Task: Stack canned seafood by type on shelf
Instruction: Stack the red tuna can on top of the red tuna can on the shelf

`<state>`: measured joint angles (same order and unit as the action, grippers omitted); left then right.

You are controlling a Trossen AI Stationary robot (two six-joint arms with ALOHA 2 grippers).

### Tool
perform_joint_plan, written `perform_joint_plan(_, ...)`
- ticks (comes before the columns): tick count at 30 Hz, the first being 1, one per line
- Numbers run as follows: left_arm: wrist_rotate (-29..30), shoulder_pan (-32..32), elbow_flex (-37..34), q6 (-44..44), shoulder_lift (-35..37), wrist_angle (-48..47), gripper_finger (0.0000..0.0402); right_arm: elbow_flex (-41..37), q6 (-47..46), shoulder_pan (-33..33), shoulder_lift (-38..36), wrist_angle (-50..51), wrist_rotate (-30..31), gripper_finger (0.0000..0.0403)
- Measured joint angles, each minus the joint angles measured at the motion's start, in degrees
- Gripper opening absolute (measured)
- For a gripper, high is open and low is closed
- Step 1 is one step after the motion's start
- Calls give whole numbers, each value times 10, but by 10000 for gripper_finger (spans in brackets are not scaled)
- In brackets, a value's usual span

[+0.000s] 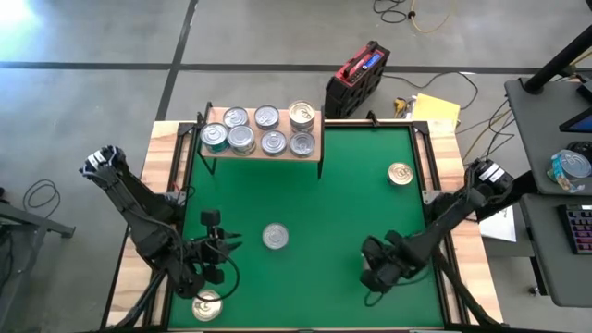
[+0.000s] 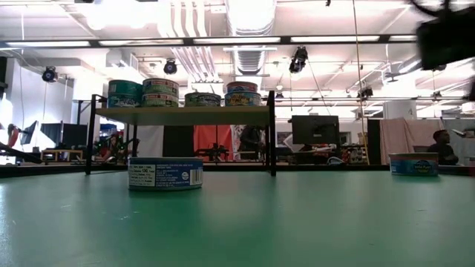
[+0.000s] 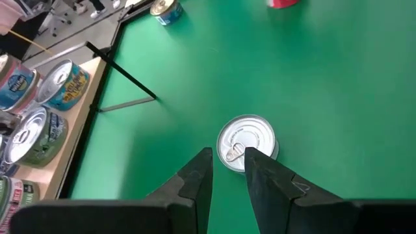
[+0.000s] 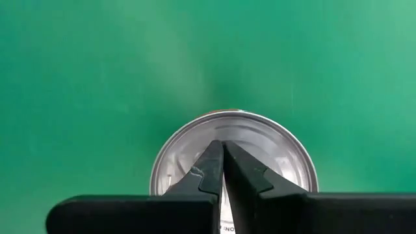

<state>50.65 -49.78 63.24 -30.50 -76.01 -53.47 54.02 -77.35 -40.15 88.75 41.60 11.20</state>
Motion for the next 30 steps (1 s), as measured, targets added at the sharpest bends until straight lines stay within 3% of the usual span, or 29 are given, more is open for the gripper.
perform_joint_plan(8,0,0,-24,-12,0,25,75,-1,169,108,2,-53,32,9)
perform_joint_plan(18,11,0,-33,-15,0,59,75,-2,336,205,25,-195,39,9)
perform_joint_plan(21,18,1,-42,-16,-2,83,75,-1,344,217,29,-237,52,9)
perform_joint_plan(27,49,8,-70,-12,-26,193,75,6,309,204,10,-233,182,9)
perform_joint_plan(30,50,21,-71,-1,-53,235,75,9,321,203,-6,-235,188,9)
